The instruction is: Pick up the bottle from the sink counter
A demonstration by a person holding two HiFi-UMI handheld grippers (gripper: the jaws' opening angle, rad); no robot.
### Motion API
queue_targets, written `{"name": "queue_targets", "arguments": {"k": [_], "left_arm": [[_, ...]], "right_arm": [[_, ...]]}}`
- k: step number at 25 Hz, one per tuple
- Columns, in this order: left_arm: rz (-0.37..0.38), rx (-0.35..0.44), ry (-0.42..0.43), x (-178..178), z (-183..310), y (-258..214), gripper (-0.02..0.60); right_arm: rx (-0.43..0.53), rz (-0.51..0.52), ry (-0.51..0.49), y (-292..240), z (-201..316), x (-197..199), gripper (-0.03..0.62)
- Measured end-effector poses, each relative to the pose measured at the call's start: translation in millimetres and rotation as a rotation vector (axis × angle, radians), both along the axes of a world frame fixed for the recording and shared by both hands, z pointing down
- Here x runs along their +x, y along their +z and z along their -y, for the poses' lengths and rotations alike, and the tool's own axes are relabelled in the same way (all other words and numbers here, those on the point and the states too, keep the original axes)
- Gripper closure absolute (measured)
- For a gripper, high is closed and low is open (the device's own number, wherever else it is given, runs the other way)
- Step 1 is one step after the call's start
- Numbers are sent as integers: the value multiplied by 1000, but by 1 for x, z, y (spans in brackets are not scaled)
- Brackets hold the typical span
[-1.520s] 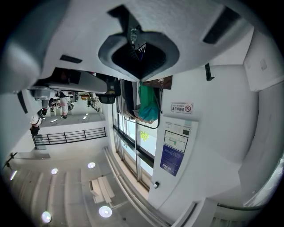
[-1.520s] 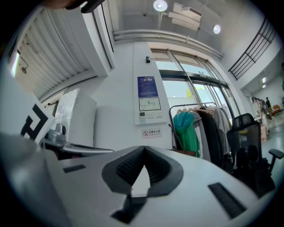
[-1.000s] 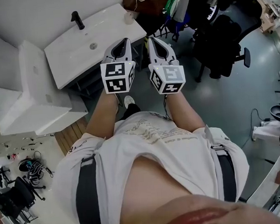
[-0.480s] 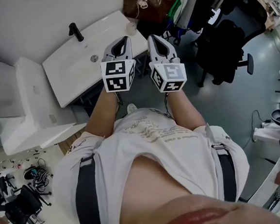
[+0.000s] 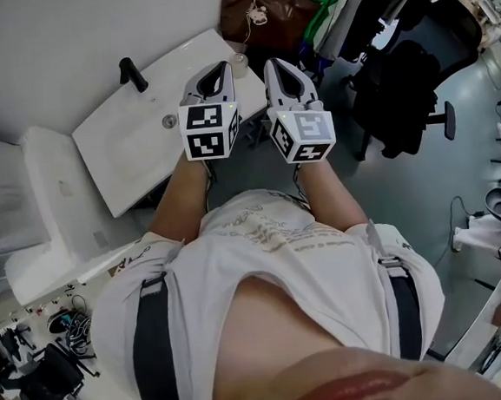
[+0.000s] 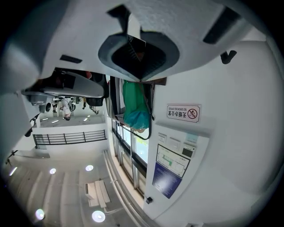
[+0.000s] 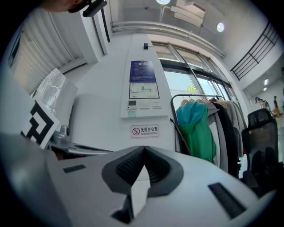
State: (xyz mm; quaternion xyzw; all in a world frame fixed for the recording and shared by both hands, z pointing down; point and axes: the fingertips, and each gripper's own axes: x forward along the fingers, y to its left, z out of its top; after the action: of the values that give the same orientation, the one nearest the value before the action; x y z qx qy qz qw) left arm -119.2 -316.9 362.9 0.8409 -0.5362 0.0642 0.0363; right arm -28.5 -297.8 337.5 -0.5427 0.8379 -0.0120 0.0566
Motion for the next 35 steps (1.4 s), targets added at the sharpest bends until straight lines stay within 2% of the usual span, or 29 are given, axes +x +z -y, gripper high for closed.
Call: {"name": "queue_targets", "arguments": {"k": [10,22,28,35], "left_arm": [[8,-38,-14,3,21,22,560],[4,-58,-184,1,67,44,560],[74,-33,-236,6,95,66,560],[95,-104,-274,3,120,107,560]], "right_arm": [[-46,23,-22,21,26,6,569],[-40,-16,-160,28,82,15,569],[-60,-28,-219,38,114,20,569],[-94,-31,-243,55,136,27,569]]}}
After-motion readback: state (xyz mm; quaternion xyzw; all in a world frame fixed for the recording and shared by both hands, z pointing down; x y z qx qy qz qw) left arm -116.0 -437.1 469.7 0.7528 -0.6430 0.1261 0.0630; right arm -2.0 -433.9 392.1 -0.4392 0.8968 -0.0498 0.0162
